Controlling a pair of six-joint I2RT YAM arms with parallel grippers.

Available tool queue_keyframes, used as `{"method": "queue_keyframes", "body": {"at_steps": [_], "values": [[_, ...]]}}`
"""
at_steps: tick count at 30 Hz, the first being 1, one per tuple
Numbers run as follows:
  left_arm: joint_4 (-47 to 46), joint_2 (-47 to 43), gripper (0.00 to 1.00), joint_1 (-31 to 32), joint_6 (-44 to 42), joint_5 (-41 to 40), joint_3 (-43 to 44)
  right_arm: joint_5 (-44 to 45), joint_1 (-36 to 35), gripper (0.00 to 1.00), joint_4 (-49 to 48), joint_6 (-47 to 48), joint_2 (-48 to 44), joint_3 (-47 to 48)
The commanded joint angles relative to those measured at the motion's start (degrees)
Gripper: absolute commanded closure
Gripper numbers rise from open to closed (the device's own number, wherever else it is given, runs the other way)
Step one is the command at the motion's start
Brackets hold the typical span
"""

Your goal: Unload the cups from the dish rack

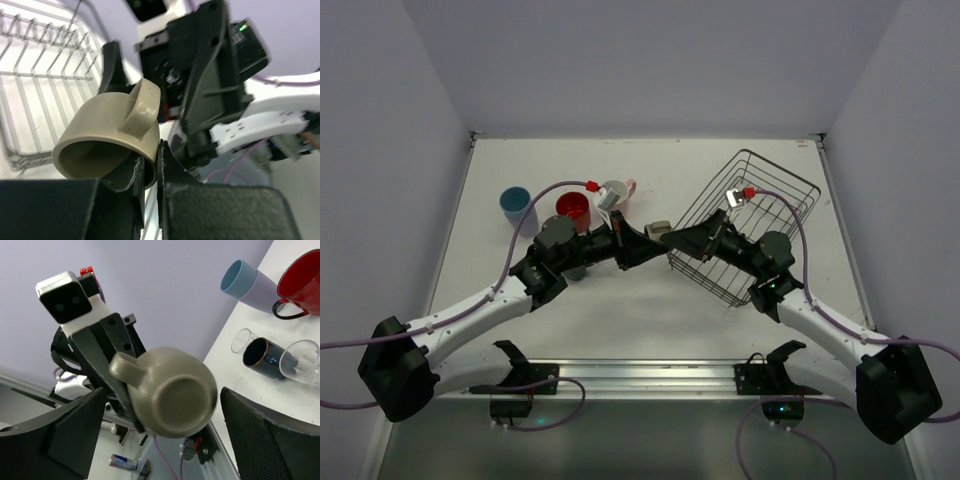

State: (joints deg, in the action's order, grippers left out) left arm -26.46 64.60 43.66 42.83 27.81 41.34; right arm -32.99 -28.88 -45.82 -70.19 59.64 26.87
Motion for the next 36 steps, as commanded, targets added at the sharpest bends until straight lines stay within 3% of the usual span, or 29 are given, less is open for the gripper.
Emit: {"method": "queue_keyframes", "body": {"at_steps": [1,6,14,17,23,27,36], "values": [[11.74,-3.86,1.0,0.37,-9.84,-4.59,4.43,0.73,-0.12,0.01,0.63,2.25,-1.18,1.86],[34.66,-6.68,1.0,0.37,-18.65,-12.77,8.92,5.39,0.85,0.01,13.09,9.61,-5.4,4.59],[55.35,-2.64,1.0,0.55,-26.12,-19.11,17.28,19.6,0.85,0.01,35.43,23.68,-12.78,10.04],[59.31,0.7,1.0,1.51,-27.79,-20.78,18.25,27.07,0.85,0.01,46.92,30.01,-18.05,12.32],[62.67,7.55,1.0,6.6,-28.94,-26.14,17.9,38.6,0.85,0.01,60.3,39.24,-27.99,16.98],[62.67,12.2,1.0,10.56,-27.72,-29.9,17.72,45.02,0.85,0.01,64.01,41.27,-32.3,18.39],[61.26,19.42,1.0,18.48,-23.67,-37.04,16.76,47.49,0.85,0.01,67.71,41.01,-36.43,16.81]]}}
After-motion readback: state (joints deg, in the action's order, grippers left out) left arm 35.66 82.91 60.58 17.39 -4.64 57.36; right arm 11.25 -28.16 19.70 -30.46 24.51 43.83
